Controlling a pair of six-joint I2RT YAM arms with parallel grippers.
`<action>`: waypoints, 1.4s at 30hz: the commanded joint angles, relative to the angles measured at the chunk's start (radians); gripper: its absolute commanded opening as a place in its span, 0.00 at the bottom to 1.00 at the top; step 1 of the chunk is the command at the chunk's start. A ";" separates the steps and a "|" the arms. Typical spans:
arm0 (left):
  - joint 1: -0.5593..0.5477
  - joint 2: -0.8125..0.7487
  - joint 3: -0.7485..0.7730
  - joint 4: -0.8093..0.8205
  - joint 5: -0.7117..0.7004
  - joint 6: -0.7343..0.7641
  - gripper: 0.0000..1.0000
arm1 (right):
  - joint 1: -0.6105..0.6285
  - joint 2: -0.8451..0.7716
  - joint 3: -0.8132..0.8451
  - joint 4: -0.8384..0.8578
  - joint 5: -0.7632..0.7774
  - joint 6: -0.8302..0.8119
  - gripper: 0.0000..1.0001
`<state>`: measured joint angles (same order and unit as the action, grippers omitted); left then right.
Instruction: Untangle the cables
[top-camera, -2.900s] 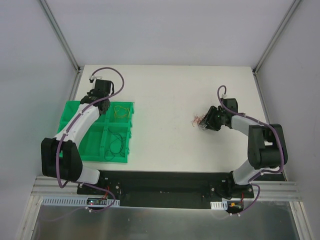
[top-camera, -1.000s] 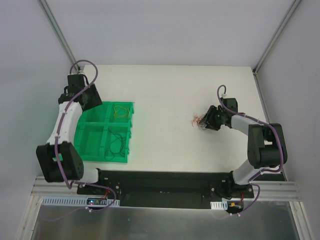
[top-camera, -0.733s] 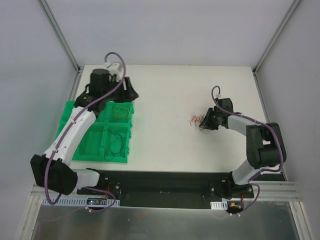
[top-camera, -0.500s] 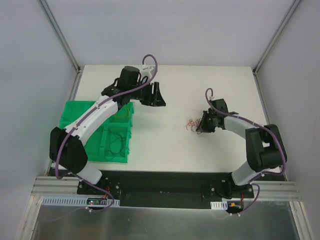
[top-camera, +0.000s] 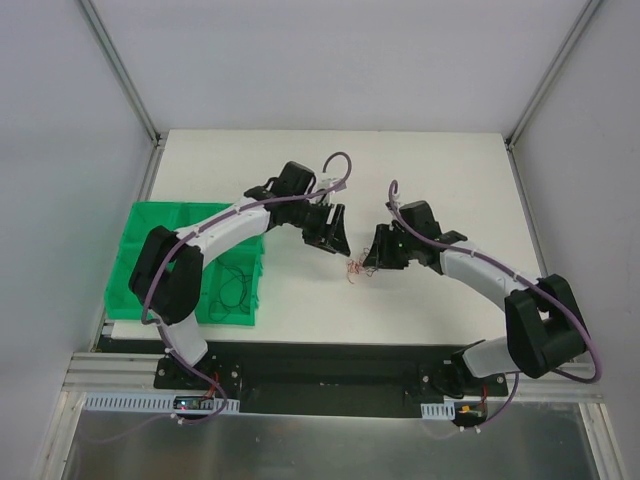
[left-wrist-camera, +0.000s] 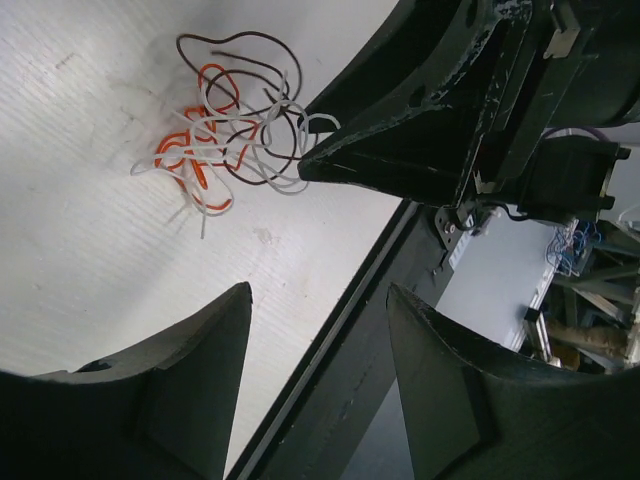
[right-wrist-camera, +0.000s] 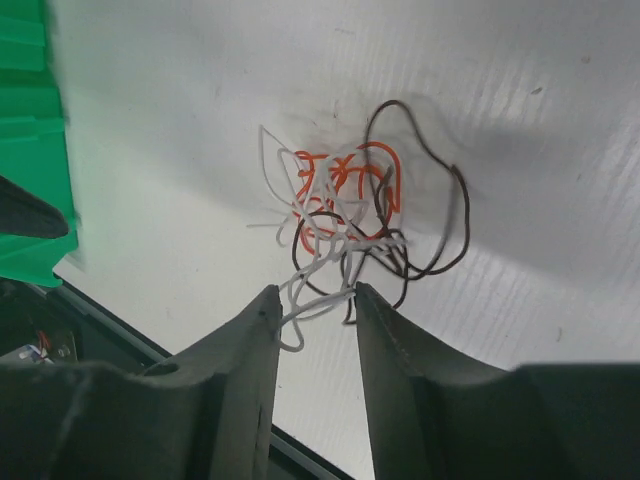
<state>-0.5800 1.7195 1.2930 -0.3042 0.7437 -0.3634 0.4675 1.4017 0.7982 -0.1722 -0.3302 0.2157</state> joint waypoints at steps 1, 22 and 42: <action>-0.007 0.048 0.022 0.007 0.063 0.007 0.56 | 0.022 0.022 -0.007 -0.007 0.032 0.007 0.43; -0.084 0.262 0.173 -0.024 -0.170 0.163 0.51 | 0.056 -0.049 -0.074 -0.049 0.168 -0.018 0.01; -0.078 0.299 0.120 0.096 -0.021 0.096 0.46 | 0.065 -0.063 -0.083 -0.032 0.171 0.007 0.01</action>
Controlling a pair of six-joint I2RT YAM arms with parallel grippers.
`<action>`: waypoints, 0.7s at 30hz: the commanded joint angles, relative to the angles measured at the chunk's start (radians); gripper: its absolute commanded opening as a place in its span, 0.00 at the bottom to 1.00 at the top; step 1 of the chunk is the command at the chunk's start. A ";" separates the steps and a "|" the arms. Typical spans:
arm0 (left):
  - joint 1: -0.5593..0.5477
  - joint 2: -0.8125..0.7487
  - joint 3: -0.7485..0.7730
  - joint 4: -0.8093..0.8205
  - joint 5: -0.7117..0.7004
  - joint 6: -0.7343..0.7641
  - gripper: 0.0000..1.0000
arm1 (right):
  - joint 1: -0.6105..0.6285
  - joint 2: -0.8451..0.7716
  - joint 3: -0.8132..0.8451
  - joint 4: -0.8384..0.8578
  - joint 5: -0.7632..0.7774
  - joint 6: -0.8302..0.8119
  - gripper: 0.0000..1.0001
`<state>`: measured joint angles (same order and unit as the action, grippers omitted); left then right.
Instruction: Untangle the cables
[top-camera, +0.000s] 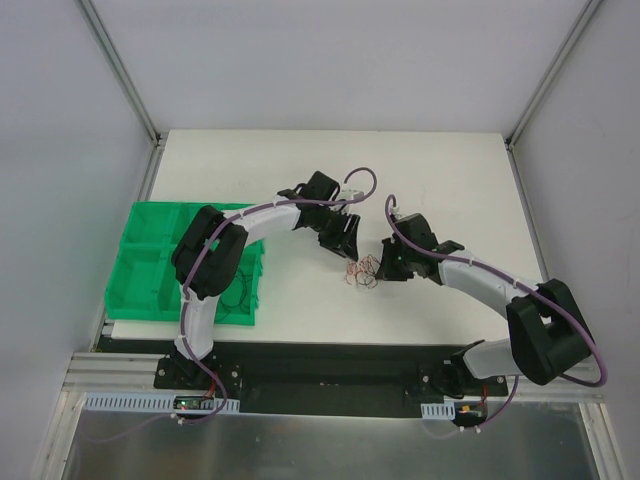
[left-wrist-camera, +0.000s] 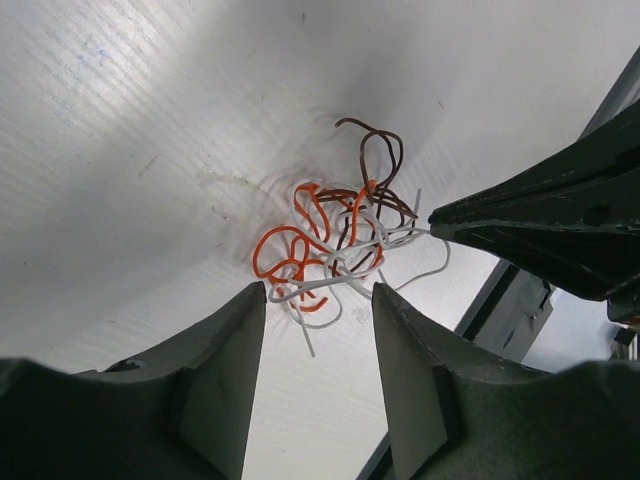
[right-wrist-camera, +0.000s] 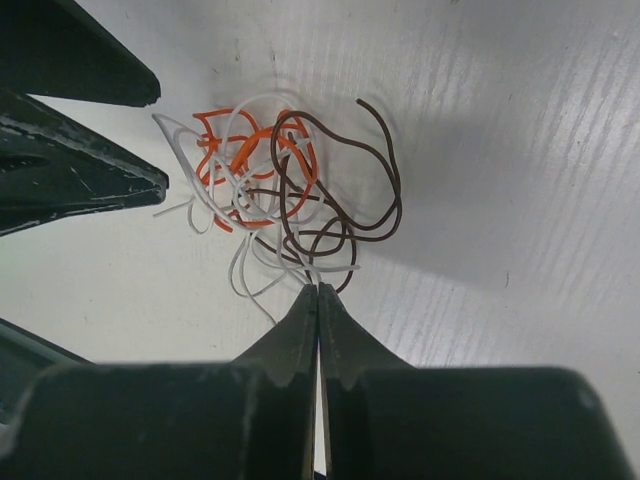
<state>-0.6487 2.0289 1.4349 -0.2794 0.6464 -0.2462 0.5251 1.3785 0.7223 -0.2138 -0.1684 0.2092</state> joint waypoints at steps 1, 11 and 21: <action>-0.009 -0.010 -0.025 0.074 0.078 -0.021 0.43 | 0.009 -0.044 -0.009 0.010 0.010 0.013 0.01; -0.032 -0.035 -0.036 0.071 0.058 -0.005 0.32 | 0.013 -0.045 0.002 -0.001 0.018 0.015 0.01; -0.077 -0.033 -0.028 0.043 0.045 0.016 0.27 | 0.015 -0.061 -0.003 -0.009 0.038 0.013 0.01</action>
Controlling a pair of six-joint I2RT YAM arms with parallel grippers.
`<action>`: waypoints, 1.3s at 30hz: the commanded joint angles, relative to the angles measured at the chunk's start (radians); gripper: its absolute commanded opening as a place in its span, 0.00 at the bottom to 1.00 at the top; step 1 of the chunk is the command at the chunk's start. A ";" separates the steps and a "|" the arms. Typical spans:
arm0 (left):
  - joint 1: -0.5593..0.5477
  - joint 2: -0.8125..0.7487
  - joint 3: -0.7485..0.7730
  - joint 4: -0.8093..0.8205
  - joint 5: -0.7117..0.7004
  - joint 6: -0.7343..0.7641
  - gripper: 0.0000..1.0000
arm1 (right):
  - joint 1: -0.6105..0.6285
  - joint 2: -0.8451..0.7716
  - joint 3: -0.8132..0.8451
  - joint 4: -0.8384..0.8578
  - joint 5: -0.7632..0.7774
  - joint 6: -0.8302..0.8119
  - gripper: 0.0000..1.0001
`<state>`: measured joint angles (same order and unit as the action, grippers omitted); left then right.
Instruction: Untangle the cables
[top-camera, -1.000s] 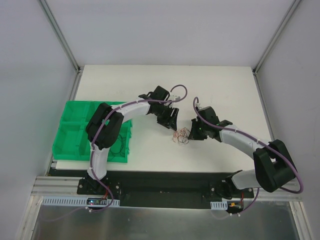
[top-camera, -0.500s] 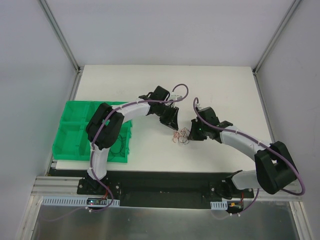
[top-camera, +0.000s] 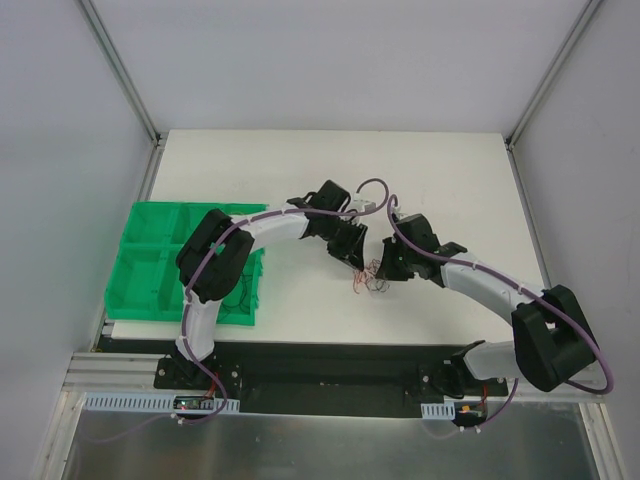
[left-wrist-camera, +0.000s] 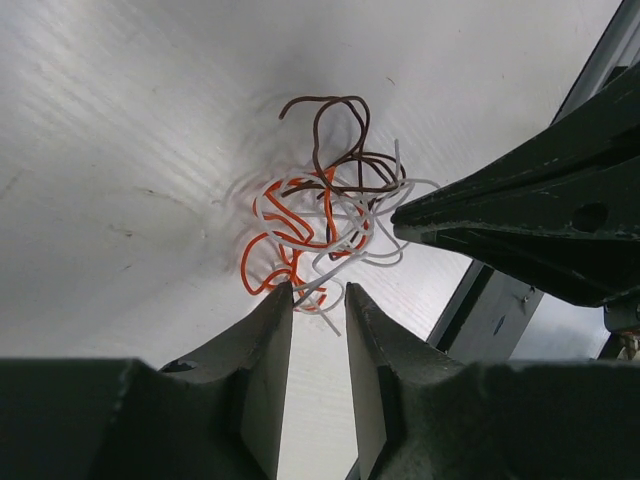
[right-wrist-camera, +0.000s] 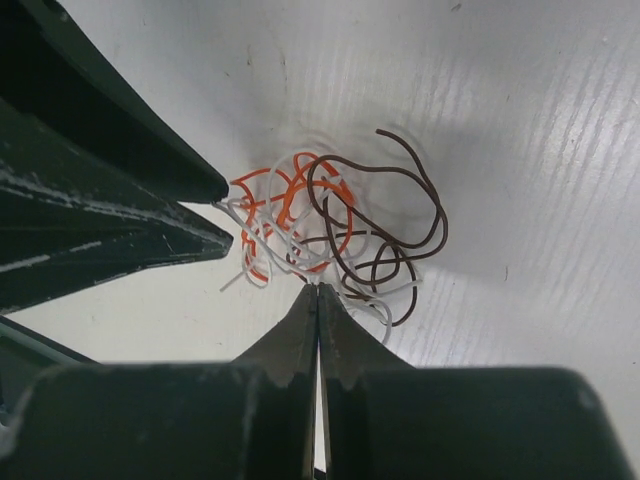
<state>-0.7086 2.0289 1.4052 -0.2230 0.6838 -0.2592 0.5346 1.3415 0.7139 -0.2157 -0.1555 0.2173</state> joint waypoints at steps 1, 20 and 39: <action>-0.020 -0.032 0.001 -0.025 0.000 0.035 0.29 | 0.005 -0.021 0.006 -0.011 0.028 0.005 0.01; -0.058 -0.105 0.034 -0.104 -0.040 0.098 0.00 | -0.002 0.034 -0.010 -0.012 0.105 0.080 0.38; -0.066 -0.670 0.506 -0.312 -0.268 0.027 0.00 | -0.175 0.136 0.113 -0.001 0.271 0.067 0.40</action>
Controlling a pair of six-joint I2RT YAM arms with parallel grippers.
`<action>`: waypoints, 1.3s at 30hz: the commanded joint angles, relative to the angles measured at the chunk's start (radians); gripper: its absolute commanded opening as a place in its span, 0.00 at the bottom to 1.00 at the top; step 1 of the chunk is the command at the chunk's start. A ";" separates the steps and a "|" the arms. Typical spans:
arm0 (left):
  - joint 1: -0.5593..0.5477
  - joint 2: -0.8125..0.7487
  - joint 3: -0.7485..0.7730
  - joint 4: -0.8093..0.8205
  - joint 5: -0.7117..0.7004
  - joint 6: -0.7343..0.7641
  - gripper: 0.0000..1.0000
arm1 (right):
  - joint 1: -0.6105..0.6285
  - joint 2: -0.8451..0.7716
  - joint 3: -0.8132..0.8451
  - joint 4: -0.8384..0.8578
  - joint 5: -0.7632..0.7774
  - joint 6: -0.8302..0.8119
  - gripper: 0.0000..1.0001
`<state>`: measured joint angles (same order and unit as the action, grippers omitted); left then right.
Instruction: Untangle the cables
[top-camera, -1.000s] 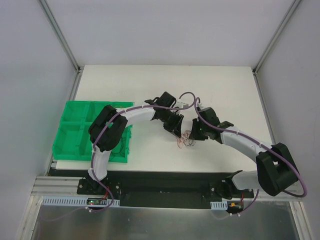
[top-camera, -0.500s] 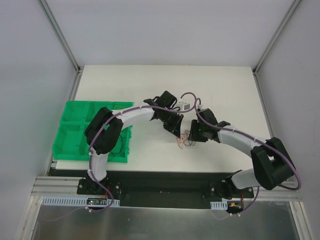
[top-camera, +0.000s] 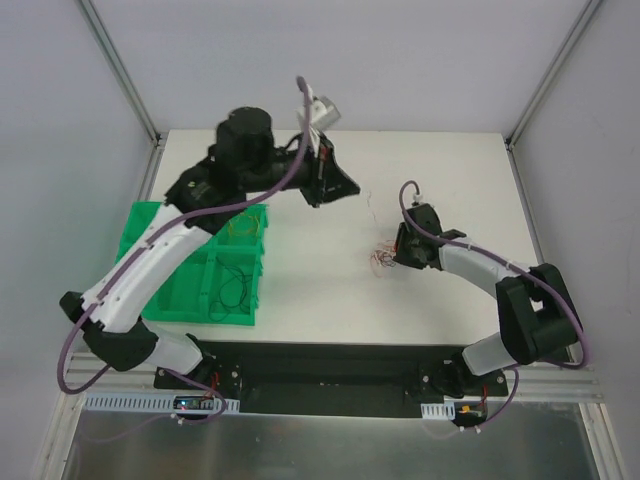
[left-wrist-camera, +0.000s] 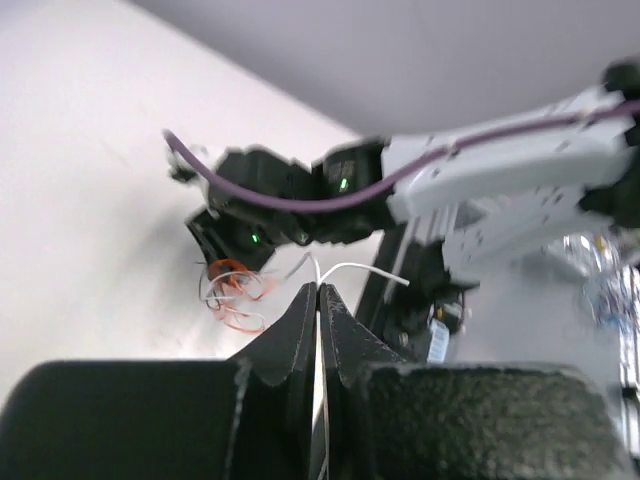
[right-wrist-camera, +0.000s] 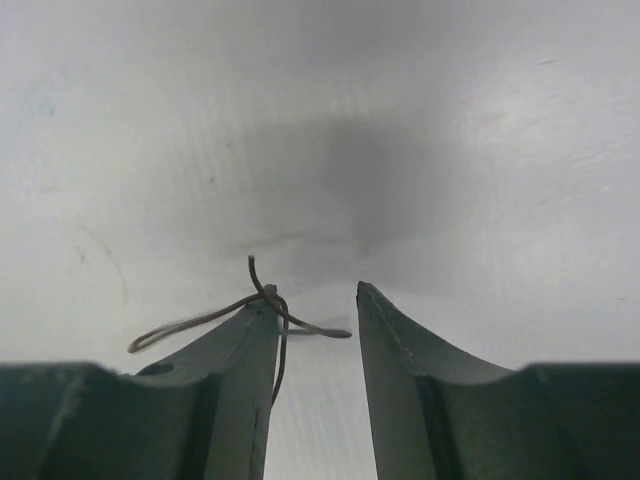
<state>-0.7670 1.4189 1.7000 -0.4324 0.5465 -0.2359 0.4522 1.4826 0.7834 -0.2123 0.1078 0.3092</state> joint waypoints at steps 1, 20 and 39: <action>-0.006 -0.058 0.278 -0.126 -0.164 0.016 0.00 | -0.122 -0.007 0.048 0.002 -0.017 -0.036 0.42; -0.008 -0.110 0.658 -0.190 -0.416 0.087 0.00 | -0.449 0.064 0.091 -0.078 0.042 -0.099 0.61; -0.008 -0.233 0.268 -0.220 -0.573 0.135 0.00 | -0.552 -0.145 0.054 -0.075 -0.065 -0.136 0.71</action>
<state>-0.7666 1.1263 2.0430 -0.6594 -0.0830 -0.0780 -0.1177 1.4376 0.8185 -0.2543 0.1322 0.2111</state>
